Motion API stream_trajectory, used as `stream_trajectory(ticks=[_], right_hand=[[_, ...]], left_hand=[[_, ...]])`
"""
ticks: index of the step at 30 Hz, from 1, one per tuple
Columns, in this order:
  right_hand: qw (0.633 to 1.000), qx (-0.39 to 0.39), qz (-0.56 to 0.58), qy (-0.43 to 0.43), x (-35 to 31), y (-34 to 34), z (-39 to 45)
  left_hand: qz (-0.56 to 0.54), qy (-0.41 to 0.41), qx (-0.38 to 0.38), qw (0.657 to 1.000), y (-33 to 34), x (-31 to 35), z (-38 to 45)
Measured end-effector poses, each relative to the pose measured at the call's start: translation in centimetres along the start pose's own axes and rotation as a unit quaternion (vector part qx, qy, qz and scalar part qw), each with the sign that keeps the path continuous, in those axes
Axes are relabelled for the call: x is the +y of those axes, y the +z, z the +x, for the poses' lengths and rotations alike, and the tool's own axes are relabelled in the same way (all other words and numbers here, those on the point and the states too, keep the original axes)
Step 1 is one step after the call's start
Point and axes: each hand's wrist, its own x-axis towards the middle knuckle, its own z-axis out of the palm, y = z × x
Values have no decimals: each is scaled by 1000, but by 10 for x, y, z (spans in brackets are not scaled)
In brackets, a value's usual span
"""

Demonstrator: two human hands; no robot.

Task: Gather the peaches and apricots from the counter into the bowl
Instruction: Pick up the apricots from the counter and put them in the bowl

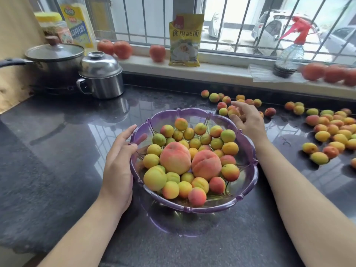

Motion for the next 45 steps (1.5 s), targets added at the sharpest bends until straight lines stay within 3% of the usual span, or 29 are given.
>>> stream_trajectory(ticks=[6, 11, 14, 19, 22, 26, 30, 34, 45], right_hand=[[979, 2, 180, 93, -8, -15, -7], [893, -45, 431, 123, -31, -34, 4], [866, -118, 477, 98, -55, -46, 4], [874, -218, 430, 65, -96, -48, -3], [857, -299, 418, 42, -120, -51, -12], [909, -350, 225, -10, -154, -37, -17], [939, -326, 68, -80, -197, -3, -21], [939, -308, -36, -146, -208, 32, -30], [932, -289, -113, -187, -206, 41, -35]], left_hand=[[-4, 0, -2, 1000, -1, -1, 2], [5, -3, -11, 1000, -2, -1, 1], [10, -4, -9, 1000, -1, 0, 1], [10, -6, 1, 1000, 0, 0, 0], [20, -8, 1, 1000, 0, 0, 0], [36, -5, -3, 999, 0, 1, 0], [23, -11, 0, 1000, 0, 2, 0], [19, -15, 9, 1000, 1, 4, -1], [7, -24, -2, 1000, -1, 3, 0]])
